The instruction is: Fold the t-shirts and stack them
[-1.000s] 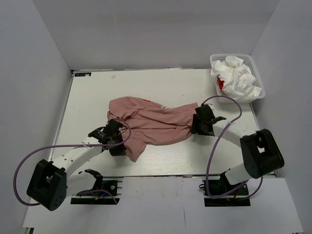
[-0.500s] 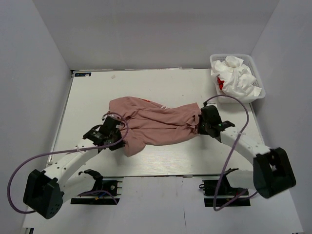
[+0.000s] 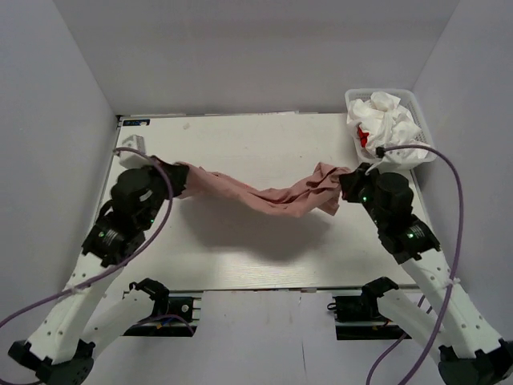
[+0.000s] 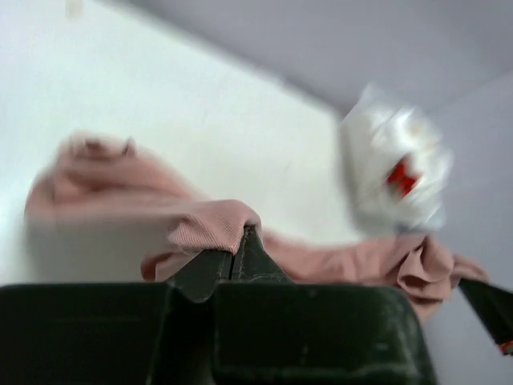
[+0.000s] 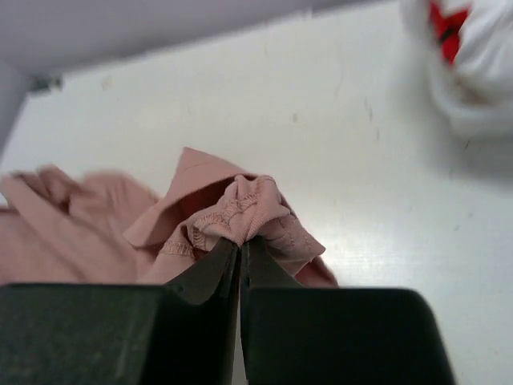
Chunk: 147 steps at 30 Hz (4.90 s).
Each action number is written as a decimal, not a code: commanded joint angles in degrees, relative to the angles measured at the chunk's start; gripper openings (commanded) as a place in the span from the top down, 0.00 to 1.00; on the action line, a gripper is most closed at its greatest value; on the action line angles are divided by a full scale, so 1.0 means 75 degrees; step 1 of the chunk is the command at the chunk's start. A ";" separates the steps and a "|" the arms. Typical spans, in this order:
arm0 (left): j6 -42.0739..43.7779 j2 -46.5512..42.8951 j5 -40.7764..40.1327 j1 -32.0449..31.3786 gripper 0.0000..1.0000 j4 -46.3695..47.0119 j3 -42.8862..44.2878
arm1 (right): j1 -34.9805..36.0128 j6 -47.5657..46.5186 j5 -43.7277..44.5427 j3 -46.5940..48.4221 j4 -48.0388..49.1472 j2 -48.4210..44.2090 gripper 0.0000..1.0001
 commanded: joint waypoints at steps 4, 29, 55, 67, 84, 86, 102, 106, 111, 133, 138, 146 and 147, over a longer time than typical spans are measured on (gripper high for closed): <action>0.1173 -0.0702 -0.1357 0.0031 1.00 0.1360 0.1768 | -0.0016 0.0220 0.2216 0.1756 0.0524 -0.0700 1.00; 0.3317 0.0526 0.0025 0.0031 1.00 0.0750 0.7267 | -0.0039 -0.0273 0.0202 0.6168 -0.1211 -0.1041 1.00; 0.2498 1.0000 -0.3762 0.1238 0.00 -0.0751 0.7409 | -0.0321 0.0536 0.0486 0.3319 -0.0426 0.6485 0.10; 0.1060 0.5452 -0.1196 0.1168 0.00 0.0831 0.1166 | -0.0321 0.0594 -0.0148 0.0576 0.0570 0.4748 0.10; -0.0056 0.2614 0.1138 0.1051 0.00 0.2928 -0.3805 | -0.0262 0.1215 -0.0805 0.1782 0.1811 0.7805 0.10; -0.0126 0.2707 0.1138 0.1051 0.00 0.2929 -0.3959 | -0.0286 0.1414 -0.0525 0.1945 0.1883 0.7994 0.10; -0.0209 0.4558 0.0763 0.1051 0.00 0.2111 -0.3902 | -0.0262 0.1415 0.0929 0.5096 0.2444 1.0266 0.10; -0.0360 0.4945 0.0763 0.1051 0.00 0.1933 -0.3725 | -0.0332 0.1192 0.1233 0.7328 0.2832 1.1553 0.10; -0.0431 0.5274 0.0763 0.1121 0.00 0.1711 -0.3467 | -0.0368 0.0679 0.1669 0.8450 0.4289 1.2435 0.10; 0.0236 0.5096 0.0667 0.1051 0.00 0.1919 -0.0972 | -0.0835 0.1191 0.0369 0.2781 0.1180 0.8182 0.10; 0.0318 0.5964 0.1150 0.1051 0.00 0.2611 -0.0667 | -0.1234 0.1508 -0.0650 0.2123 0.1272 0.8217 0.10; 0.0576 0.7698 0.1081 0.1051 0.00 0.2263 0.0411 | -0.1610 0.2245 -0.1215 -0.0404 0.1379 0.6534 0.10; 0.0576 0.7909 0.0801 0.1051 0.00 0.1971 0.0586 | -0.1587 0.2479 -0.1285 -0.0954 0.1298 0.6112 0.10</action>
